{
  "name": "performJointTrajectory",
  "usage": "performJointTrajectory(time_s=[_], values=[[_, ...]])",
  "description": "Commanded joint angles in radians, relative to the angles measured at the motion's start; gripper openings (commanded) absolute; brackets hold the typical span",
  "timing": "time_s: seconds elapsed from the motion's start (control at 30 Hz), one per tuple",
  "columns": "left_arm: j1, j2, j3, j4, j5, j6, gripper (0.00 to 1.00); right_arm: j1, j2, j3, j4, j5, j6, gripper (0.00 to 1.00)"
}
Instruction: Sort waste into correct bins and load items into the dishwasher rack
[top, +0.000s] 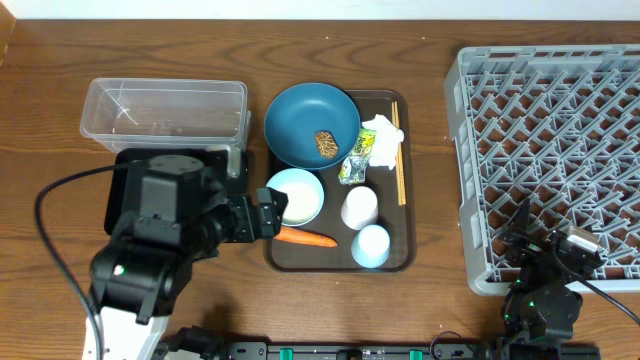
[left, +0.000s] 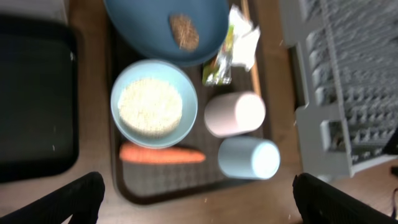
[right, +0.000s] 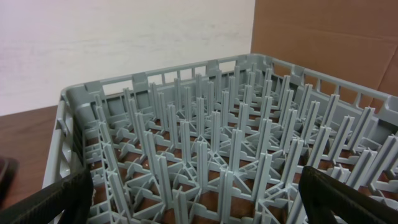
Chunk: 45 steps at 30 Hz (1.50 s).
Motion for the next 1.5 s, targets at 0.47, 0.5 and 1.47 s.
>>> performJointTrajectory(time_s=[0.47,0.5,1.47], values=[[-0.159,0.380,0.022,0.079,-0.131,-0.069,0.98,-0.003,-0.002,0.006,-0.015,-0.011,-0.003,0.99],[-0.159,0.399,0.022,0.078,-0.131,-0.081,0.98,-0.003,-0.002,0.006,-0.016,-0.011,-0.003,0.99],[-0.262,0.646,0.022,0.284,-0.287,-0.116,0.98,-0.003,-0.002,0.006,-0.015,-0.011,-0.003,0.99]])
